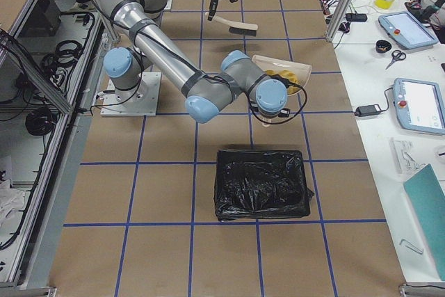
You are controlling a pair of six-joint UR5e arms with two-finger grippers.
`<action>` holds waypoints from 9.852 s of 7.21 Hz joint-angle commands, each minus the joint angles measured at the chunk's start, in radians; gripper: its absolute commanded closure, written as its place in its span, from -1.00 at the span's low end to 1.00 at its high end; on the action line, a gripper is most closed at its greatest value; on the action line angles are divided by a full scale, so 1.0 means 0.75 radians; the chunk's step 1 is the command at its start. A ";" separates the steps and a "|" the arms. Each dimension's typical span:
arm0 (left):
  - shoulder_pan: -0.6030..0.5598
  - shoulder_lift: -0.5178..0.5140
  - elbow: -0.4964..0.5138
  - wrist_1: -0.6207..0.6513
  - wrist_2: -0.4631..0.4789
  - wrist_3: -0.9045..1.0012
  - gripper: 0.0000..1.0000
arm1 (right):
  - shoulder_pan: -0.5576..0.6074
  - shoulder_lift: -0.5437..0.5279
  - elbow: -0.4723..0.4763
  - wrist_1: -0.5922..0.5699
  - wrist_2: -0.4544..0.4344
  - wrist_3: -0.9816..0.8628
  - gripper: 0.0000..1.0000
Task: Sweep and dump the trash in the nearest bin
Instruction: 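Lift the loaded dustpan toward the black bin while the left gripper withdraws, then tip the dustpan over the black bin while the left gripper lays the brush down, then carry the empty dustpan back over the table with the right gripper, then lower the dustpan beside the brush and open the right gripper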
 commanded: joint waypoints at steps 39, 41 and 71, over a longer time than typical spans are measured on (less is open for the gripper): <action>0.687 0.149 0.317 -0.112 0.175 0.570 -1.00 | 0.513 -0.046 0.029 -0.454 -0.597 0.941 1.00; 0.687 0.153 0.313 -0.109 0.189 0.574 -1.00 | 0.725 -0.046 0.042 -0.433 -0.550 1.381 1.00; 0.681 0.202 0.288 -0.182 0.127 0.738 -1.00 | 1.579 0.128 0.252 -0.568 -0.460 3.202 -0.79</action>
